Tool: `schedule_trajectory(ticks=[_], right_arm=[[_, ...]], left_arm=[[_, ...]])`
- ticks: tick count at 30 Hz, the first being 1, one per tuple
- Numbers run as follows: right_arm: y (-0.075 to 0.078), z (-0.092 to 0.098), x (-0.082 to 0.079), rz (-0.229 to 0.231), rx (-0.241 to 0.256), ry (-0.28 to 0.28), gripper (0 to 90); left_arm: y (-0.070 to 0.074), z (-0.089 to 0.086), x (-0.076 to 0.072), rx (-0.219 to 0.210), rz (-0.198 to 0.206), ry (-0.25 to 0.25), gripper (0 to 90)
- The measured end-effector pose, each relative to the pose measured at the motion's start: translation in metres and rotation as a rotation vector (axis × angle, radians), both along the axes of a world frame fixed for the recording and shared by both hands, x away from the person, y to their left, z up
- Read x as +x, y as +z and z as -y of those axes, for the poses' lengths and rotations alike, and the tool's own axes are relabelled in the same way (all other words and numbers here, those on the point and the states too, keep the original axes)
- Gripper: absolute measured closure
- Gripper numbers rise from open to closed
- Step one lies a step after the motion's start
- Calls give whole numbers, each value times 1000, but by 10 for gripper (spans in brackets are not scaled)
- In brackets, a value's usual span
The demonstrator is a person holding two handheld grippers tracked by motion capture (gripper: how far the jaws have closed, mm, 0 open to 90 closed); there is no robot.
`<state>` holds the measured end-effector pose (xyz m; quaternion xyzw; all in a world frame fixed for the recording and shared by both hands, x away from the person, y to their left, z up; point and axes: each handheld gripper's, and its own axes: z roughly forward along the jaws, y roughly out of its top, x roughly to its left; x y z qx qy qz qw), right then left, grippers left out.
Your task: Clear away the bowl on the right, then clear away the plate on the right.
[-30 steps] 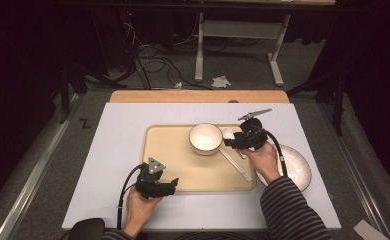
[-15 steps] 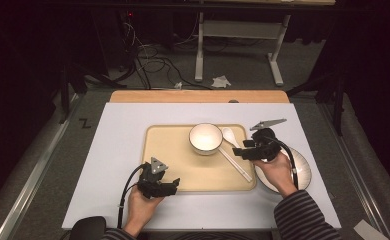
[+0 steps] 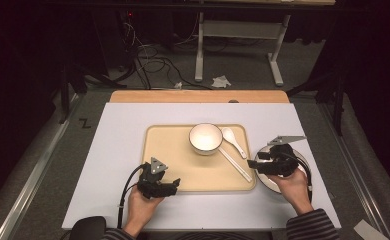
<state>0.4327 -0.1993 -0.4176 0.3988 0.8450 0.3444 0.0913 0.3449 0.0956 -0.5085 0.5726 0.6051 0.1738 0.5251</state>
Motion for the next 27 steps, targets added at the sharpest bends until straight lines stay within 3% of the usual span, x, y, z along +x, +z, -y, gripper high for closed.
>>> schedule_trajectory(ticks=[8,16,18,21,27], right_arm=[[-5,25,-19,17,2,-18,497],[-17,46,-37,15,23,-57,495],[-20,52,-40,18,38,-71,454],[-21,54,-44,19,1,-79,426],[-26,58,-46,38,-7,-90,419]], left_arm=[[0,0,0,-1,0,-1,265],[3,-1,-2,-18,0,-10,265],[3,-1,-3,-14,0,-15,264],[3,-2,-3,-19,3,-11,263],[5,-3,-4,-26,7,-10,264]])
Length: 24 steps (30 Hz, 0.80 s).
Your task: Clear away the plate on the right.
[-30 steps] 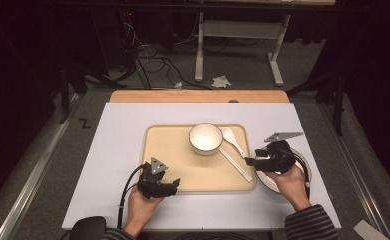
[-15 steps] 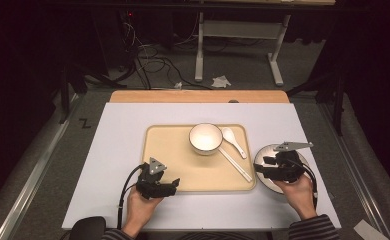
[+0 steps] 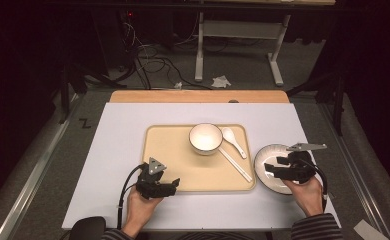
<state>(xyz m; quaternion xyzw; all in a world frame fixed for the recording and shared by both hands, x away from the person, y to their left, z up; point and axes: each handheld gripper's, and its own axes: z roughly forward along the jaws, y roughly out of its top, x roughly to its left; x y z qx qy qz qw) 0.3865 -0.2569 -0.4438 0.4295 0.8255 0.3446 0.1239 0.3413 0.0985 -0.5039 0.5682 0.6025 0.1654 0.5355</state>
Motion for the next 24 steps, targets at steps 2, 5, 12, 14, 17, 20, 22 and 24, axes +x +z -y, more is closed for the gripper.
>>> schedule_trajectory(ticks=[2,5,12,14,17,20,22,24], right_arm=[[-1,1,0,0,-3,0,429],[-3,4,0,1,-24,-13,440],[-6,22,4,-6,-7,-64,419],[-6,29,4,-11,4,-83,397],[-4,37,3,-6,3,-103,407],[-3,44,1,9,-13,-138,458],[-3,50,1,5,-15,-151,495],[-3,56,1,6,-19,-164,532]], left_arm=[[0,0,-1,4,0,-4,264],[0,0,-1,0,2,0,265],[1,-1,0,-11,1,0,265],[1,-1,-1,-7,0,-5,265],[0,1,0,-3,-1,-5,266],[-1,3,1,1,1,-6,265],[-1,5,1,2,1,-10,266],[-2,6,2,8,-5,-16,266]])
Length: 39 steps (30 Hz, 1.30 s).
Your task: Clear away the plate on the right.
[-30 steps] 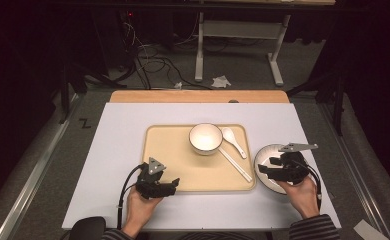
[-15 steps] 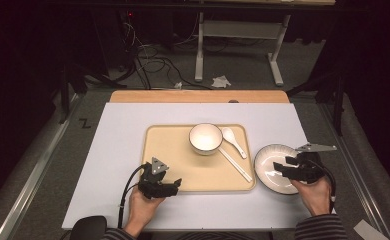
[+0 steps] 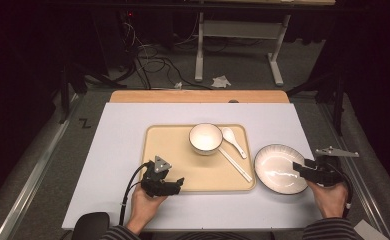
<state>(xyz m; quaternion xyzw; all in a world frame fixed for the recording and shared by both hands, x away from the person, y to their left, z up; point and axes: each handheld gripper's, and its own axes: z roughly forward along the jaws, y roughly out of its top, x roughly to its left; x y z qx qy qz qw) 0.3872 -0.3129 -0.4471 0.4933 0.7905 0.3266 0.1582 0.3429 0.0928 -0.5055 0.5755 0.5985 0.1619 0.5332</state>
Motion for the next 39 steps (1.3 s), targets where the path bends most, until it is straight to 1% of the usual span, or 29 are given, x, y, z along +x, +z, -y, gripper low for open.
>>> schedule_trajectory(ticks=[1,2,3,6,7,8,10,11,13,16,20,21,24,29,32,33,36,39], right_arm=[[0,3,0,5,3,-8,550],[0,6,0,0,8,-20,562],[1,11,-1,7,3,-29,573],[0,20,-3,14,5,-50,583],[1,26,-5,21,7,-75,587],[1,26,-5,21,7,-75,587],[0,32,-7,30,2,-101,597],[0,34,-7,32,-3,-111,599],[-2,39,-9,36,-23,-151,610],[-4,47,-10,31,-16,-185,615],[-10,55,-10,19,-31,-221,635],[-11,56,-10,13,-27,-228,640],[-14,60,-9,4,-39,-239,652],[-16,65,-6,-9,-21,-249,674],[-17,67,-4,-13,-28,-257,696],[-17,68,-4,-16,-24,-263,702],[-18,71,-4,-17,-17,-267,715],[-20,73,-2,-30,-19,-259,735]], left_arm=[[0,1,1,-7,1,5,266],[0,0,2,-6,-2,3,266],[0,1,2,-7,-1,2,266],[1,2,2,-9,2,-7,266],[1,2,2,-10,2,-8,266],[1,3,2,-10,3,-10,266],[1,3,3,-8,2,-17,265],[1,4,3,-14,4,-14,265],[1,5,4,-11,4,-21,265],[0,7,5,-11,2,-26,265],[0,8,6,-9,1,-34,265],[0,8,6,-9,1,-34,265],[0,9,6,-11,-1,-30,265],[-1,9,7,-5,-5,-28,264],[-1,9,7,-7,-1,-23,264],[-1,8,7,-6,0,-23,264],[-1,8,6,-1,3,-22,264],[0,8,6,-1,4,-21,264]])
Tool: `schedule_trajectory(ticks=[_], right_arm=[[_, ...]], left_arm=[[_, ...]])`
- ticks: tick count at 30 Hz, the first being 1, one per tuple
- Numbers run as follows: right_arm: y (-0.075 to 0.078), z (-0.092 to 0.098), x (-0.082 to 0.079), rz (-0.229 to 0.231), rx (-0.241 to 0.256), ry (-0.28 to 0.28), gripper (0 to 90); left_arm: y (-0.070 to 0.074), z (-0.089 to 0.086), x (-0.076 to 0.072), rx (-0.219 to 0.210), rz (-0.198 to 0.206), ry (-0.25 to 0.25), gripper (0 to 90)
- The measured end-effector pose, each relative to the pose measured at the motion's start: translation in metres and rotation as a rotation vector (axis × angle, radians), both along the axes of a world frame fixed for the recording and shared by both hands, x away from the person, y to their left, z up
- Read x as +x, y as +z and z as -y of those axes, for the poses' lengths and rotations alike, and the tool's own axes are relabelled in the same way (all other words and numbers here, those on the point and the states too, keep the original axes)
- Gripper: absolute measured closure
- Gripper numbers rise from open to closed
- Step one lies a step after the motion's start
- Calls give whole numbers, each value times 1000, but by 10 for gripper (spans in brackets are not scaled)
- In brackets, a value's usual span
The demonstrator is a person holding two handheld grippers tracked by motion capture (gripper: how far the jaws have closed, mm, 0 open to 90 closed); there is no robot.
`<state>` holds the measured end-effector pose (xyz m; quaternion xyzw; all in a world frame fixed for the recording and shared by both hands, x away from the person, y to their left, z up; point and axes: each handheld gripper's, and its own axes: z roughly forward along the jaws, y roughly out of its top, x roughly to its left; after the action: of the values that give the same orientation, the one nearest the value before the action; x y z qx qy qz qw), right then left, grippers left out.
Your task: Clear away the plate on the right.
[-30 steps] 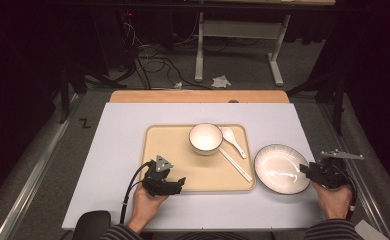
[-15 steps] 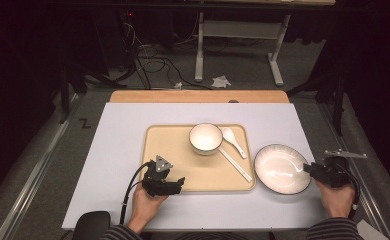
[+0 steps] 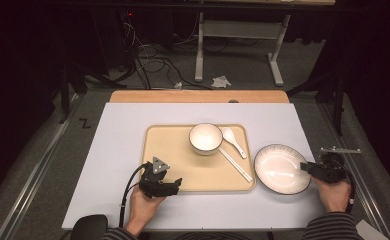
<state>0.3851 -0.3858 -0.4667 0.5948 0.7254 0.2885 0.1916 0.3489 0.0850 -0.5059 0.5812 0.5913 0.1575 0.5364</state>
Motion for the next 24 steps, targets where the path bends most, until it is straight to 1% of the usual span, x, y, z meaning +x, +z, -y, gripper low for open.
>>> schedule_trajectory(ticks=[4,6,9,11,12,16,17,18,19,22,24], right_arm=[[-4,3,4,-21,7,-3,740],[-8,4,9,-36,24,12,736],[-10,3,12,-48,32,26,719],[-11,2,15,-46,32,29,705],[-11,3,16,-53,33,33,703],[-15,5,22,-61,55,47,702],[-16,5,23,-60,58,46,701],[-16,5,24,-67,58,49,701],[-17,6,25,-63,60,54,695],[-18,7,27,-78,85,57,676],[-20,8,30,-86,96,77,676]], left_arm=[[0,-1,-1,5,-2,1,264],[-1,-2,-1,6,-1,6,263],[-1,-4,-2,6,-1,14,263],[-1,-5,-3,4,0,21,263],[-1,-6,-3,4,-1,24,263],[-1,-9,-5,2,-2,39,263],[-1,-10,-5,8,-4,37,263],[-1,-10,-6,2,-2,45,263],[-1,-11,-6,4,-2,49,263],[-1,-13,-7,2,-4,58,263],[-1,-14,-8,5,-4,61,262]])
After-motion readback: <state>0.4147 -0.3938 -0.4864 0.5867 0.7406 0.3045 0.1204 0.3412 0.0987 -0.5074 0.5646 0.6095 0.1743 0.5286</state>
